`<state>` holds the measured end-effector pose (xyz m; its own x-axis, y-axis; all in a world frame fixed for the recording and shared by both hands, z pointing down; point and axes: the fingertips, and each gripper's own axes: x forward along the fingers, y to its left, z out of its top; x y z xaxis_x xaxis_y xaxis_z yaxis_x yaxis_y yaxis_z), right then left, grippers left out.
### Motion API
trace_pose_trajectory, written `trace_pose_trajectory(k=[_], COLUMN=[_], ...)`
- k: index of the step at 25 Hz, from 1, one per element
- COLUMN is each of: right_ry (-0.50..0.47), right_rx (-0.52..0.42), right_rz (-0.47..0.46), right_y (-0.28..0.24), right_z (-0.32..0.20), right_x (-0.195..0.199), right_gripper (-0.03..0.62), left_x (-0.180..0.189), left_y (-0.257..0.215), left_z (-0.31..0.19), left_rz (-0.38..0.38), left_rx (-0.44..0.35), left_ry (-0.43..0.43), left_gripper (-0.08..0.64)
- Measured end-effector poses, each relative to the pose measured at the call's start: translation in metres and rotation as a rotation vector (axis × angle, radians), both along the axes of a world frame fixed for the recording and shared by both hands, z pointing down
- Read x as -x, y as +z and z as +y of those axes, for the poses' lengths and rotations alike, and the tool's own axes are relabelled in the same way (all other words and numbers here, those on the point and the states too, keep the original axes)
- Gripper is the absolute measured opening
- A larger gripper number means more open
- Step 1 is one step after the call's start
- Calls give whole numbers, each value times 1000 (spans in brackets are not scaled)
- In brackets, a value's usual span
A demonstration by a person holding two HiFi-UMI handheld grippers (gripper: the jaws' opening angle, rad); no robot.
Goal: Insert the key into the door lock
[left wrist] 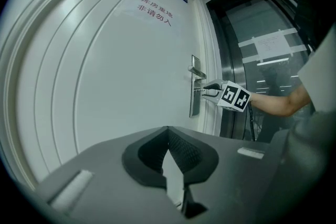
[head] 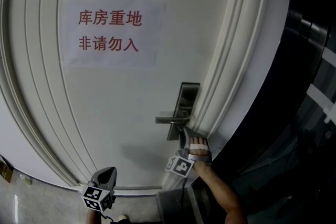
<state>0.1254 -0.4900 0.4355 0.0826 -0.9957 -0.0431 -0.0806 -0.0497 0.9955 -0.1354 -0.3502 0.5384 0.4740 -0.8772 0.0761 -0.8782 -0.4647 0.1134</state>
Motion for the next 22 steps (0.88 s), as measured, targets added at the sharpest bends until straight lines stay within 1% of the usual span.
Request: trace_pose_trajectory(k=[5, 8, 15, 18, 22], right_ry=[-5, -18, -57, -94, -125], right_rx=[-17, -30, -85, -95, -86], right_rz=[-9, -35, -126, -202, -394], right_y=[-5, -8, -19, -21, -27], right_z=[11, 23, 53, 67, 80], right_x=[0, 4, 13, 15, 11], right_gripper=[141, 135, 38, 6, 2], left_x=[-1, 0, 0, -3, -8], left_y=[-1, 0, -6, -13, -22], left_z=[7, 11, 19, 23, 22], left_rz=[-1, -2, -6, -8, -7], left_rx=[-5, -4, -19, -34, -56], left_ry=[-1, -2, 5, 16, 26], left_gripper=[3, 3, 3, 3, 3])
